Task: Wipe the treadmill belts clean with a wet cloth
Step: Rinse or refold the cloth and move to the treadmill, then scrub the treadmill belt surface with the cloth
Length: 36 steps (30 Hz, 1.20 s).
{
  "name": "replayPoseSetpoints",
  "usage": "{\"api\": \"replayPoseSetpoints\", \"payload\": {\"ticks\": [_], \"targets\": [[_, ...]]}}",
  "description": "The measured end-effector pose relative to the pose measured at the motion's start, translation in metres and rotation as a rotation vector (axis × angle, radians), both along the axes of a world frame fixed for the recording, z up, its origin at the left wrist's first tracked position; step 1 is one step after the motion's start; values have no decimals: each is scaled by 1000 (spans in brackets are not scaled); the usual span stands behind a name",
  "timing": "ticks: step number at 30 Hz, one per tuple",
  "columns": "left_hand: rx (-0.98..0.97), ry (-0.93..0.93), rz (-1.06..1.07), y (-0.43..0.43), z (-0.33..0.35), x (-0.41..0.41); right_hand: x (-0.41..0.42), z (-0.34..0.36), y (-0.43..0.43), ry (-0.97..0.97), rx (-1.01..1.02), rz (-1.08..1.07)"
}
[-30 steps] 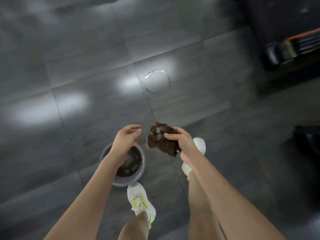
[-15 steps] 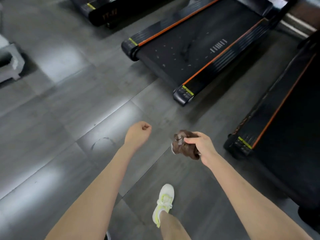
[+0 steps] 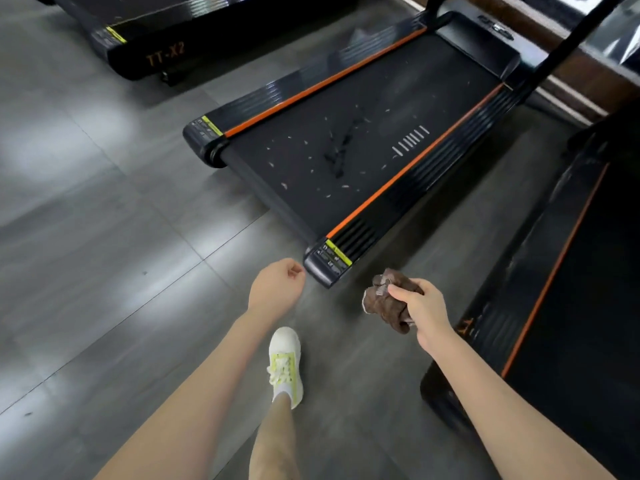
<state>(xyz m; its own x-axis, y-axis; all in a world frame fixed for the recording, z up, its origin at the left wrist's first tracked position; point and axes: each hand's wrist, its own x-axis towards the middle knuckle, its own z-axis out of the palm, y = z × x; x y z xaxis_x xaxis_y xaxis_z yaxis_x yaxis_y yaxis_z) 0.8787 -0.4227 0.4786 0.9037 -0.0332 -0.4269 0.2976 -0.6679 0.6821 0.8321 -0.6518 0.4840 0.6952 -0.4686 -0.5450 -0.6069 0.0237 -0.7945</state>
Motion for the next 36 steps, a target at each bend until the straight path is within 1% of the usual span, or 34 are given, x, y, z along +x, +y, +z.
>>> {"api": "replayPoseSetpoints", "payload": {"ticks": [3,7,14,20,23,25,27,29,31,33,36], "targets": [[-45,-19,4,-28,-32,81,84,-26,-28,20,-68,19],[-47,-70,20,-71,-80,187,198,-63,-70,15,-168,84],[-93,-164,42,-158,-157,327,380,-118,-169,-51,-249,114],[18,-158,91,-245,-227,430,531,-187,-265,-38,-317,265],[100,-153,101,-295,-255,481,603,-222,-313,-19,-438,372],[130,-149,118,-324,-270,511,641,-239,-337,-30,-593,453],[147,-129,143,-348,-284,534,675,-251,-355,-71,-820,528],[161,-117,150,-365,-296,551,702,-265,-367,-100,-975,687],[171,-129,158,-379,-309,566,722,-284,-377,-8,-1085,887],[177,-120,137,-390,-321,581,736,-300,-389,44,-1135,948],[188,-106,80,-409,-338,606,754,-319,-404,-4,-1090,975]]}}
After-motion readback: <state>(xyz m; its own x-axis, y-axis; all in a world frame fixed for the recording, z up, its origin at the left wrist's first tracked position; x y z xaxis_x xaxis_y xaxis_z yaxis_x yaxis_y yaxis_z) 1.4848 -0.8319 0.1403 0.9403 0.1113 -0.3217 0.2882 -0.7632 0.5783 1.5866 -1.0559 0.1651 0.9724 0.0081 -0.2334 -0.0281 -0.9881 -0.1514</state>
